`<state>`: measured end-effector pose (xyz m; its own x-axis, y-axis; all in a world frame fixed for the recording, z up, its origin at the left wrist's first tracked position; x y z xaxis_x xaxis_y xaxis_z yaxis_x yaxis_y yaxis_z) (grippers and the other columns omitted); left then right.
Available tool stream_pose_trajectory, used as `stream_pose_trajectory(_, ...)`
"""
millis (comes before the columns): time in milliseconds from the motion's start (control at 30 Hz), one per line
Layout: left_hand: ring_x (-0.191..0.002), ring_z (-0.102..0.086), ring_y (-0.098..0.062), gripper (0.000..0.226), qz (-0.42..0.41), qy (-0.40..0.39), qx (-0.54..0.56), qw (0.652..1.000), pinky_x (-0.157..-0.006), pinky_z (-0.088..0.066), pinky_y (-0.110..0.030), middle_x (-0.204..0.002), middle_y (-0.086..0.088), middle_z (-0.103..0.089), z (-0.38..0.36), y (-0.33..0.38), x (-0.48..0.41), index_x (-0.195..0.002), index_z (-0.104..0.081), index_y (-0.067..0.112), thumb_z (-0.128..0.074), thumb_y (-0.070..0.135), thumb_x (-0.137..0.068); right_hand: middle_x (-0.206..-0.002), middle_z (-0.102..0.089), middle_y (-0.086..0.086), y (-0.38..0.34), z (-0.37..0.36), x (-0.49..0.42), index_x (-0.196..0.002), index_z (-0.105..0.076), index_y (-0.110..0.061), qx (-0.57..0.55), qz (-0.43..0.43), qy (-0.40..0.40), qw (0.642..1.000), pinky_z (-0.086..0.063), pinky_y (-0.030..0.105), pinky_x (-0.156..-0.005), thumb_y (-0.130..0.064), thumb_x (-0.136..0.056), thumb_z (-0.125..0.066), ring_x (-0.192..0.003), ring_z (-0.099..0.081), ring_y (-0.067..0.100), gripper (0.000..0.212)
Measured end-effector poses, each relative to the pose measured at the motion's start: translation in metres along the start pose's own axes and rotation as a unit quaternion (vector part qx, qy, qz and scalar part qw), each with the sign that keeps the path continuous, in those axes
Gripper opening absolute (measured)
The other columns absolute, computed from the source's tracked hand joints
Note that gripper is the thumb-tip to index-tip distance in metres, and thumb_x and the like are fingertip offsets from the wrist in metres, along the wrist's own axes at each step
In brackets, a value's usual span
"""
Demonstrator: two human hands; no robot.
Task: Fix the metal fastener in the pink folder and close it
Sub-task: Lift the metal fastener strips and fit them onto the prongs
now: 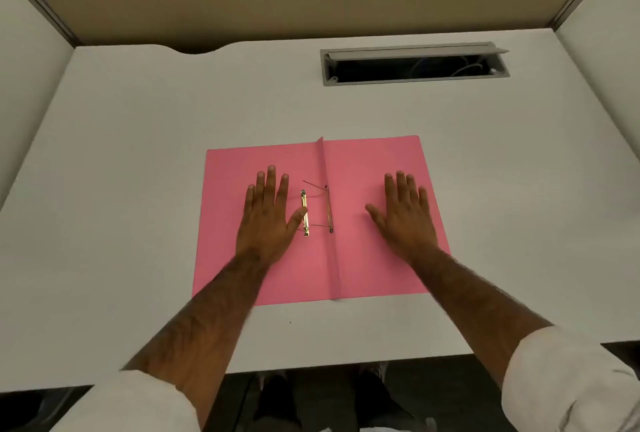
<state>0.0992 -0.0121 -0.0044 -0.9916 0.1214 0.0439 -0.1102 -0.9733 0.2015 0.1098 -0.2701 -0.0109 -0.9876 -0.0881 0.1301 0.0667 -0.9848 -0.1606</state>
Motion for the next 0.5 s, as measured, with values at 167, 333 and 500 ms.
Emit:
stream_pose_trajectory(167, -0.153, 0.017, -0.027, 0.078, 0.022, -0.037, -0.03, 0.999, -0.125, 0.002, -0.046, -0.167, -0.009, 0.016, -0.018, -0.006, 0.005, -0.16, 0.003, 0.018, -0.001, 0.064, -0.096, -0.165, -0.008, 0.015, 0.003, -0.013, 0.001, -0.156, -0.007, -0.009, 0.008, -0.004, 0.001, 1.0, -0.007, 0.052, -0.123, -0.063, -0.098, -0.018, -0.152, -0.001, 0.032, 0.081)
stream_pose_trajectory(333, -0.153, 0.018, -0.026, 0.073, 0.039, -0.05, -0.025, 0.998, -0.125, 0.004, -0.047, -0.166, -0.006, 0.019, -0.031, -0.015, 0.011, -0.159, 0.009, 0.023, -0.008, 0.062, -0.1, -0.166, -0.003, 0.013, 0.005, -0.021, 0.002, -0.157, -0.002, -0.01, -0.004, -0.001, 0.004, 1.0, -0.004, 0.05, -0.123, -0.064, -0.098, -0.018, -0.153, 0.004, 0.03, 0.081)
stream_pose_trajectory(500, -0.153, 0.015, -0.024, 0.067, 0.036, -0.043, -0.023, 0.998, -0.125, 0.003, -0.048, -0.167, -0.005, 0.016, -0.031, -0.015, 0.01, -0.159, 0.007, 0.024, -0.01, 0.055, -0.103, -0.166, 0.0, 0.01, 0.006, -0.021, 0.003, -0.157, 0.0, -0.011, -0.029, 0.01, 0.012, 0.999, -0.002, 0.048, -0.124, -0.065, -0.097, -0.013, -0.153, 0.006, 0.027, 0.082)
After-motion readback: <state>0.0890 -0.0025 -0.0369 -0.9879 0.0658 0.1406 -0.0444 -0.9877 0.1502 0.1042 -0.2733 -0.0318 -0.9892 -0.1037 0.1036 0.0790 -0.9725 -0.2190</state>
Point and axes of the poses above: each hand's wrist, its own x-axis away from the middle knuckle, its own z-axis out of the back of the hand, y = z × x, the point moved 10 cm from there along -x, towards the middle knuckle
